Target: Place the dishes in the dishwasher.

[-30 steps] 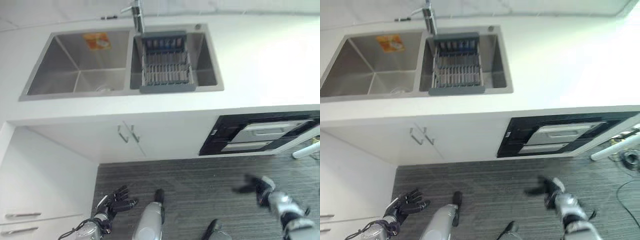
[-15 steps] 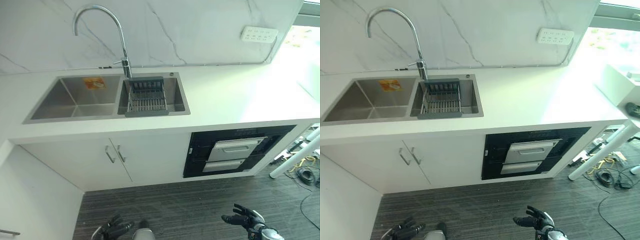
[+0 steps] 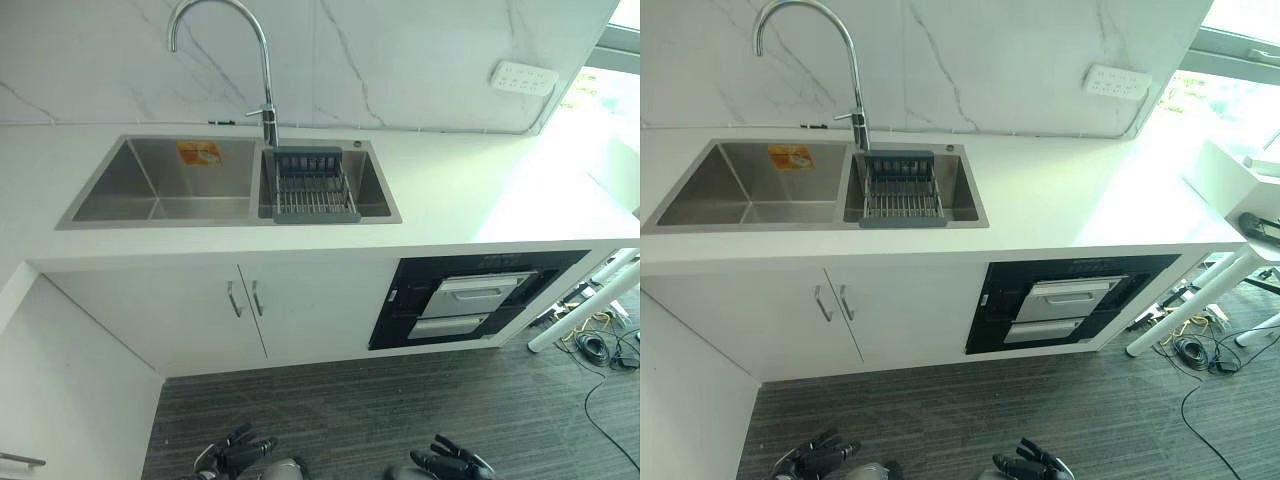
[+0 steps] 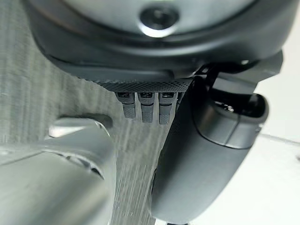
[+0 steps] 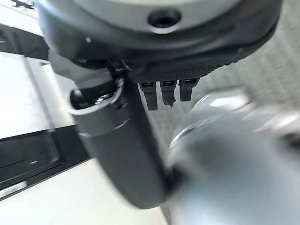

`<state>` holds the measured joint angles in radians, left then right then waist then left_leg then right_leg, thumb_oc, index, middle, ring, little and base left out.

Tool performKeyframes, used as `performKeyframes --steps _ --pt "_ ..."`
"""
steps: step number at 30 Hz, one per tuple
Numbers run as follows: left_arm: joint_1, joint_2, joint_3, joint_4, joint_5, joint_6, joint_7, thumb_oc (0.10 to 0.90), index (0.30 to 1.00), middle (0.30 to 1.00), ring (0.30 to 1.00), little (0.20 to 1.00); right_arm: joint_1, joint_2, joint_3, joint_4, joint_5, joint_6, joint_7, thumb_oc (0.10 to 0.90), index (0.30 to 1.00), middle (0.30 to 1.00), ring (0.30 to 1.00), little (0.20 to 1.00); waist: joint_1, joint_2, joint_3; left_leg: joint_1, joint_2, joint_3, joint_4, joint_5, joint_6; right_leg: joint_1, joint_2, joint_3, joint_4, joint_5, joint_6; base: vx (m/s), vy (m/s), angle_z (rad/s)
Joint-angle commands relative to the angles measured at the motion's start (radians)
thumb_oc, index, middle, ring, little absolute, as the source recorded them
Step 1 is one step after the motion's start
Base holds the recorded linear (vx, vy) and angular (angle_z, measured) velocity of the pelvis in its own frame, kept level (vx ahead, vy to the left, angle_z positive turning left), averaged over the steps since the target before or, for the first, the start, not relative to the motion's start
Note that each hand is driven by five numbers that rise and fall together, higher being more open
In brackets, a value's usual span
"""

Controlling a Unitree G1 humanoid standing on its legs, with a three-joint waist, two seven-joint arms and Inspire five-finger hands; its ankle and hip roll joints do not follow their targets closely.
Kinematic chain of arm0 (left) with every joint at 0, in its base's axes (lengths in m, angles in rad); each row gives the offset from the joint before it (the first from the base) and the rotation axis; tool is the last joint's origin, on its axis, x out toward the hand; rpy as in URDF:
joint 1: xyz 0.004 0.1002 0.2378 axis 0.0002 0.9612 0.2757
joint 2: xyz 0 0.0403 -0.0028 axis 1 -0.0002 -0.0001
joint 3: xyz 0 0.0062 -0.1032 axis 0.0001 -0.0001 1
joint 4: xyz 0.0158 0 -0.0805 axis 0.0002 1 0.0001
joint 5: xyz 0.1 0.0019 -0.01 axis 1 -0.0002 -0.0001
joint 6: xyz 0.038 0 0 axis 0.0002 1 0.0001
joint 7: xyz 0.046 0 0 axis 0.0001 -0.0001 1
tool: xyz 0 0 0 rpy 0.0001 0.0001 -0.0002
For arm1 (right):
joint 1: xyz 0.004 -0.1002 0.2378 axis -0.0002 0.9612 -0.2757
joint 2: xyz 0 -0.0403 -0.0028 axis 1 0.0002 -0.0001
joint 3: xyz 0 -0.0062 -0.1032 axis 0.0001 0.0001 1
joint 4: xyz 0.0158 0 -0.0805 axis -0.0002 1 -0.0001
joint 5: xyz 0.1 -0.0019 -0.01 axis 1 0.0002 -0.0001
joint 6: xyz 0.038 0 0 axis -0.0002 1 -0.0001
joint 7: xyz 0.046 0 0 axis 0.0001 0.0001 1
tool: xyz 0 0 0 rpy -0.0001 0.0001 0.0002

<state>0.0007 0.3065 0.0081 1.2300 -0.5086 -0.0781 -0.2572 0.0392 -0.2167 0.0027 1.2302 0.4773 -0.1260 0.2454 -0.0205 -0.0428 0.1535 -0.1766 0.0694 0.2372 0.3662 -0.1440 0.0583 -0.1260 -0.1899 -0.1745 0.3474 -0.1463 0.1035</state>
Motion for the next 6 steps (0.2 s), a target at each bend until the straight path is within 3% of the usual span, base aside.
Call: performKeyframes --steps 1,6 --pt "-0.011 0.004 0.015 -0.049 -0.072 -0.072 -0.013 0.8 0.9 0.9 0.9 0.9 -0.052 -0.068 -0.041 -0.015 0.049 -0.014 0.014 0.8 0.9 0.9 0.9 0.9 0.022 0.032 -0.013 0.125 0.03 -0.021 -0.066 -0.107 -0.077 0.056 0.008 -0.063 -0.047 -0.011 0.026 0.03 -0.09 0.08" --pt "-0.001 -0.03 0.023 -0.017 -0.126 -0.054 -0.058 0.8 0.9 0.9 0.9 0.9 -0.042 -0.072 -0.036 -0.014 0.023 -0.04 -0.001 0.8 0.9 0.9 0.9 0.9 0.024 0.039 -0.039 0.147 0.053 0.004 -0.066 -0.106 -0.099 0.089 0.01 -0.088 -0.047 -0.044 0.013 0.04 -0.043 0.13"
